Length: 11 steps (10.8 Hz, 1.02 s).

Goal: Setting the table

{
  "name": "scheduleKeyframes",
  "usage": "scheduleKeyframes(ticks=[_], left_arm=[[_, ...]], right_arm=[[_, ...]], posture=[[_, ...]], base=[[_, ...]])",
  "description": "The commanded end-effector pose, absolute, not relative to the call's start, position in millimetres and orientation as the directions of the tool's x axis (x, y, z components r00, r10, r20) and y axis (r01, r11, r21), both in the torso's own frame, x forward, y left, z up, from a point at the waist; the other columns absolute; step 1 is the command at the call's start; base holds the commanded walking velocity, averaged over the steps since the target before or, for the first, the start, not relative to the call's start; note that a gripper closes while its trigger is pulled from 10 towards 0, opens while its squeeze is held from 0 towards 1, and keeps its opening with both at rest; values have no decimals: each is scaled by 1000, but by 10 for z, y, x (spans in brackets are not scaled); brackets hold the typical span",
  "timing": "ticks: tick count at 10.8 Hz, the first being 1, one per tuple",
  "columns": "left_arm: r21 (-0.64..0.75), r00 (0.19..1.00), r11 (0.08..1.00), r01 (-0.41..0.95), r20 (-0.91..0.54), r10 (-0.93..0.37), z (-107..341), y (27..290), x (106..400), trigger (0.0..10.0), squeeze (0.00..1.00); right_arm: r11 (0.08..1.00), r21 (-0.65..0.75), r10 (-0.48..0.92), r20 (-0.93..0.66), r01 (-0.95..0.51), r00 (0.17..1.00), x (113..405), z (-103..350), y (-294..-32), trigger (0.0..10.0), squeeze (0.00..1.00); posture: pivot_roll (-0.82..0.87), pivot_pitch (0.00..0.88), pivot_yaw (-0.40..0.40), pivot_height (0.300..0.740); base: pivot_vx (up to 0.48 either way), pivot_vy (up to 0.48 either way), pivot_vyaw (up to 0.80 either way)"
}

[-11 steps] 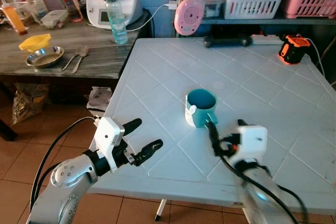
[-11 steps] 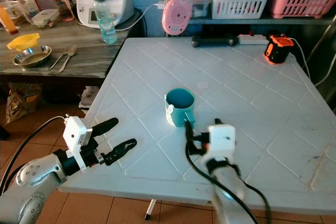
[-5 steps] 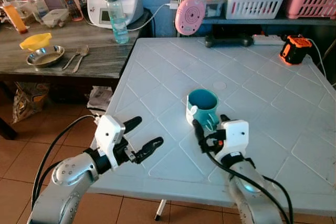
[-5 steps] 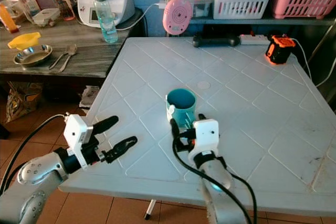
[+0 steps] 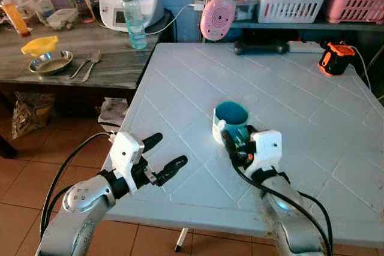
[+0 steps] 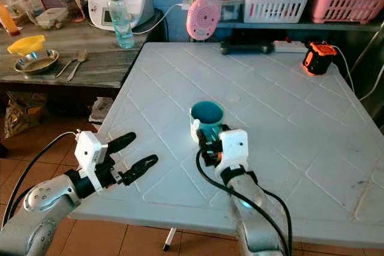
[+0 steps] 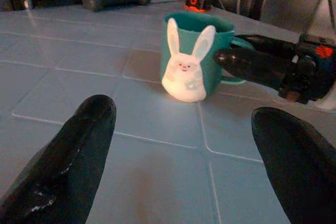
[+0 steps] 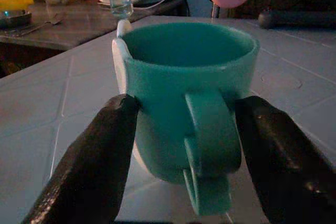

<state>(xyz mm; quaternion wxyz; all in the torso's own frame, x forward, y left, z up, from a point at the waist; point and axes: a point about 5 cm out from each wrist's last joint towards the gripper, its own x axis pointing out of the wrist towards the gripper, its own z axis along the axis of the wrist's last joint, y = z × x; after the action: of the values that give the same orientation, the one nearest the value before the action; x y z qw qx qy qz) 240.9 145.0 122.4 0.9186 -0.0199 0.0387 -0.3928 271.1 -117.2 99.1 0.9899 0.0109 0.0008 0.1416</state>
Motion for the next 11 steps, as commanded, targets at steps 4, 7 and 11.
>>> scheduleKeyframes(ticks=[4, 7, 11], left_arm=[[-88, 669, 669, 738, -38, -742, 1255, 1437, 2371, 10000, 0], [-121, 617, 621, 775, -69, -784, 1204, 1413, 2343, 10000, 0], [-124, 611, 616, 778, -86, -787, 1148, 1443, 2340, 10000, 0]], right_arm=[[957, 15, 290, -3, -290, 957, 2774, 979, -1207, 0, 0], [960, 9, 279, 2, -279, 960, 2822, 989, -1239, 0, 0], [964, 1, 267, 3, -267, 964, 2860, 982, -1273, 0, 0]], posture=[[89, 0, 26, 740], [86, 0, 30, 740], [90, 0, 30, 740]], base=[[0, 0, 0], [0, 0, 0], [0, 0, 0]])
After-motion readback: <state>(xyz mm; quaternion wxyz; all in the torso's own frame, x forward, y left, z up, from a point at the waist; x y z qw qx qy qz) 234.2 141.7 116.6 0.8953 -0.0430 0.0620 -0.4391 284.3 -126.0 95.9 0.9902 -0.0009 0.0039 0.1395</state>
